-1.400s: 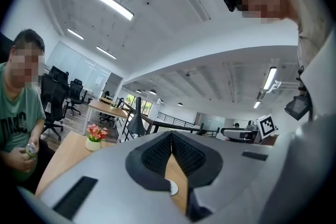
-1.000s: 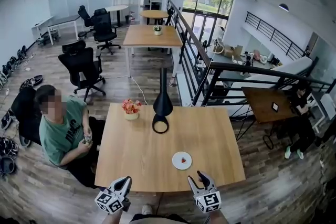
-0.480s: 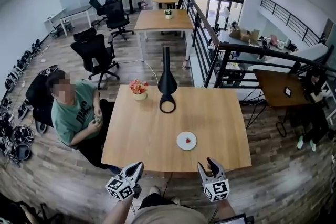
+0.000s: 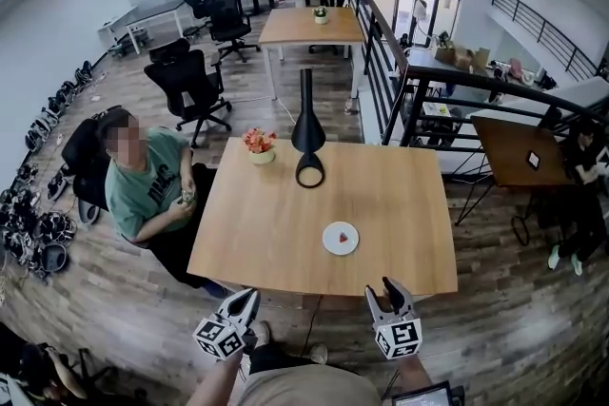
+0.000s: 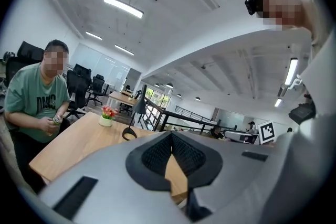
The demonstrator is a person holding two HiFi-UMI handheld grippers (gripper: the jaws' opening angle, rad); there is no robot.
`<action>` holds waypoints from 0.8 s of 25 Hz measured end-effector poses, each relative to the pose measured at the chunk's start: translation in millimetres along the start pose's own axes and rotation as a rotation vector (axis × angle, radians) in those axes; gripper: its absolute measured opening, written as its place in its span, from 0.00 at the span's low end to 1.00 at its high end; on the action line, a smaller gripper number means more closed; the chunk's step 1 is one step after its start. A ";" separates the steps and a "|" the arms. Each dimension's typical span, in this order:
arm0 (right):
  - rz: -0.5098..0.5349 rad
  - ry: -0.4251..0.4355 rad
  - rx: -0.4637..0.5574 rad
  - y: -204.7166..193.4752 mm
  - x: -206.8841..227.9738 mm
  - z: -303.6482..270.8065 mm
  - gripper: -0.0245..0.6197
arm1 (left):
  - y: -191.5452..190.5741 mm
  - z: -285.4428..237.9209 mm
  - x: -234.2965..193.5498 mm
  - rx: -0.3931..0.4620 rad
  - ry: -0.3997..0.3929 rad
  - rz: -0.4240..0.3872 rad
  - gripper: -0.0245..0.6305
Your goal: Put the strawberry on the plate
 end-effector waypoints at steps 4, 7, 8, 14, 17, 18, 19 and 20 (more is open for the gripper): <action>-0.002 -0.001 -0.007 -2.5 6.2 1.8 0.33 | 6.9 0.0 9.3 0.023 -0.003 -0.017 0.04; -0.009 -0.007 -0.003 -1.8 2.6 -2.2 0.33 | 8.3 2.8 9.9 0.020 0.002 -0.013 0.04; -0.010 -0.006 -0.005 -1.1 0.6 -2.8 0.33 | 7.3 4.9 10.4 0.016 0.006 -0.007 0.04; 0.001 0.035 -0.031 0.1 -14.5 -8.7 0.26 | 3.4 18.8 3.2 0.017 0.016 -0.006 0.04; -0.012 0.046 -0.017 3.7 -19.7 -10.5 0.25 | 3.2 22.0 -0.5 0.021 0.021 -0.001 0.04; -0.015 0.047 -0.014 5.2 -20.0 -10.4 0.22 | 3.2 22.2 -0.1 0.021 0.020 -0.001 0.04; -0.018 0.046 -0.011 6.5 -20.0 -10.2 0.22 | 3.2 21.8 0.7 0.019 0.017 0.000 0.04; -0.021 0.044 -0.009 7.5 -20.0 -10.0 0.22 | 3.2 21.3 1.5 0.015 0.012 0.000 0.04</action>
Point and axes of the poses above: the fingertips, and each gripper's own axes: z backward along the fingers, x to its right, y out of its top, the point moved 9 cm from there along z, backward along the fingers, and after that the axes turned 8 degrees about -y, right-handed, at the moved point
